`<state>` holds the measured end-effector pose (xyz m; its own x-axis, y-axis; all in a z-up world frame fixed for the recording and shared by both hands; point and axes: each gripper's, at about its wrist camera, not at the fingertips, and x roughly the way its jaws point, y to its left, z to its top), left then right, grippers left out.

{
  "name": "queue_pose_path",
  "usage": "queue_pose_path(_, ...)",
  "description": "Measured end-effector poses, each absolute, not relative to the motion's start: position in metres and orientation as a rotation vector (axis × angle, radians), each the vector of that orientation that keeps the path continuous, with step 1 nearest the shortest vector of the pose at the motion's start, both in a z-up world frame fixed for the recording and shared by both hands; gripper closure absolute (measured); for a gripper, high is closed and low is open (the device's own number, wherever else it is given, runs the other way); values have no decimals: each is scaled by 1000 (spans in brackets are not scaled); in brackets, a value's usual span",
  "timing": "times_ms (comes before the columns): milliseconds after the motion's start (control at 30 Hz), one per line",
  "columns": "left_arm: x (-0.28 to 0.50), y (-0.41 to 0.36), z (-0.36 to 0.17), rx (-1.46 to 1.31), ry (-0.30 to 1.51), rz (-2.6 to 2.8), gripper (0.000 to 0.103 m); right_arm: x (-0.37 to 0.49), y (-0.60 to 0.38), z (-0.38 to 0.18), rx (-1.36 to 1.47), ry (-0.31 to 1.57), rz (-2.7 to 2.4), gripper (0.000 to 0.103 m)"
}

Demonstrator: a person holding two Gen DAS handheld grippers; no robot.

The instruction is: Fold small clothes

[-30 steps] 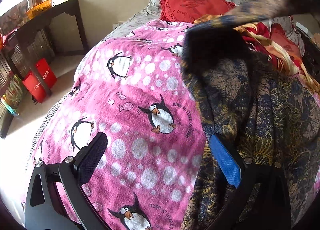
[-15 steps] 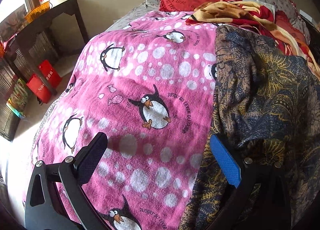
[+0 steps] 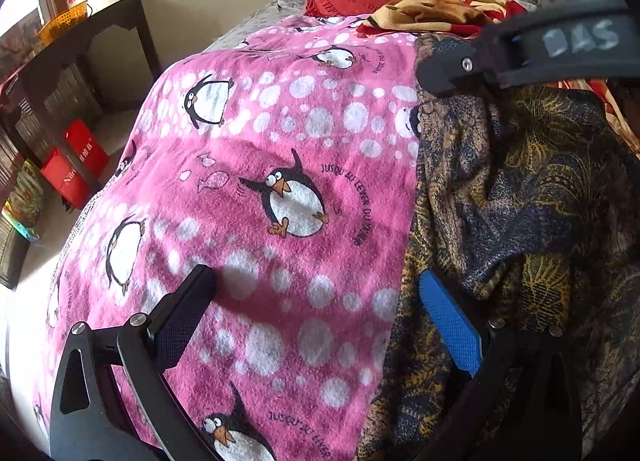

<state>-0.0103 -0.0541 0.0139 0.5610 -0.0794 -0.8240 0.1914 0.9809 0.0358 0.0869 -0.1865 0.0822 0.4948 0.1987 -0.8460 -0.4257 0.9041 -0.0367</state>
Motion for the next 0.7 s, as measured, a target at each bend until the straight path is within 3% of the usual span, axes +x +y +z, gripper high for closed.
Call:
queue_pose_path(33, -8, -51, 15, 119, 959, -164, 0, 93, -185, 77, -259, 997, 371, 96)
queue_pose_path(233, 2, -12, 31, 12, 946, -142, 0, 108, -176, 103, -25, 934, 486, 96)
queue_pose_path(400, 6, 11, 45, -33, 918, -82, 1, 134, -162, 72, 100, 972, 462, 96)
queue_pose_path(500, 6, 11, 52, -41, 910, -95, 1, 126, -181, 61, 223, 991, 473, 90)
queue_pose_path(633, 4, -6, 62, -39, 886, -145, 1, 67, -219, 98, 217, 876, 409, 67)
queue_pose_path(700, 4, -18, 64, -18, 887, -164, 1, 33, -244, 106, 220, 842, 353, 66)
